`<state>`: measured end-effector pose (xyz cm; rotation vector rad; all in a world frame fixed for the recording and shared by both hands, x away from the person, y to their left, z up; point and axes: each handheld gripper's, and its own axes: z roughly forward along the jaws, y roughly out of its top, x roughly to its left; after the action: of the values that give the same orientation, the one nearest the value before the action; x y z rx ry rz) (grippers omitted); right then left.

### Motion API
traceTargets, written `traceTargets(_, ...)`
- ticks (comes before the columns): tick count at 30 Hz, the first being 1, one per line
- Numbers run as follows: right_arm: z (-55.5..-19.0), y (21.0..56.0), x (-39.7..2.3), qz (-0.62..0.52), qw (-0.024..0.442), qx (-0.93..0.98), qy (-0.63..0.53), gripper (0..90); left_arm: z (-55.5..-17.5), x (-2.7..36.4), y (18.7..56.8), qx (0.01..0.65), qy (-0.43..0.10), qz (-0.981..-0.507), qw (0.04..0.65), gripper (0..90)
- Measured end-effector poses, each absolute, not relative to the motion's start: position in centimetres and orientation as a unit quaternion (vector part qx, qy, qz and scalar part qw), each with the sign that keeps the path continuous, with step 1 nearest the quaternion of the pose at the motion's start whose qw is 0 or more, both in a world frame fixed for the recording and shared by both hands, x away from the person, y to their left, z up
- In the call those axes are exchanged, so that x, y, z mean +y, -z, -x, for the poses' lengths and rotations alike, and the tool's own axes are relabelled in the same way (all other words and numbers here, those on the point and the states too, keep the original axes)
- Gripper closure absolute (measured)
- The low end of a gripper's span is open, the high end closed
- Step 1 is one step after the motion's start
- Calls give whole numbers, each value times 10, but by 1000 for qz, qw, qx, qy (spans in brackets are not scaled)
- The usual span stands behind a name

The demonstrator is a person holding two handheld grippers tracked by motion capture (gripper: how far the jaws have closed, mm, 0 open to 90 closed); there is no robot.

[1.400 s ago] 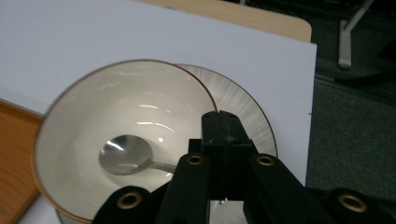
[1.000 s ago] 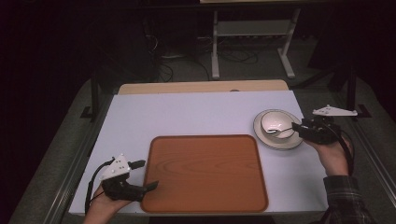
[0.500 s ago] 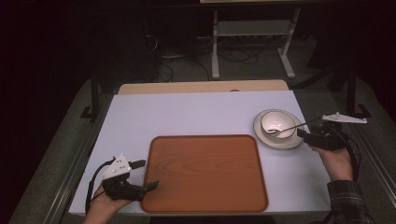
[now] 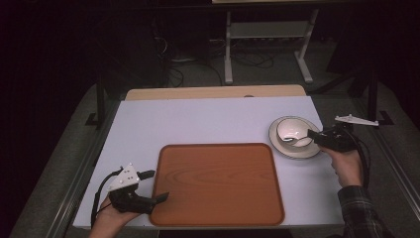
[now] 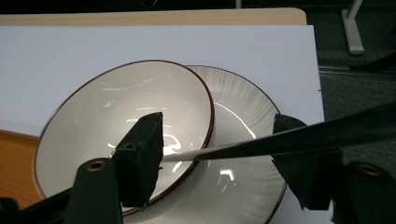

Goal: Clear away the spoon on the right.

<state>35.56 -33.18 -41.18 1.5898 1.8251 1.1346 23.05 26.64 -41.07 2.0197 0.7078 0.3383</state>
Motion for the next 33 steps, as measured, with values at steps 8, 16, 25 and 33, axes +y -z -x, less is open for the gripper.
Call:
traceTargets(8, -360, 417, -328, -579, 221, 664, -418, 445, -230, 266, 411, 289, -139, -824, 467, 127)
traceTargets(16, -358, 417, -329, -582, 210, 666, -418, 579, -230, 266, 410, 289, -140, -824, 467, 127)
traceTargets(25, -356, 412, -333, -583, 225, 654, -427, 707, -230, 267, 410, 289, -140, -824, 468, 127)
traceTargets(33, -354, 399, -335, -570, 242, 651, -439, 802, -230, 266, 410, 289, -140, -823, 468, 127)
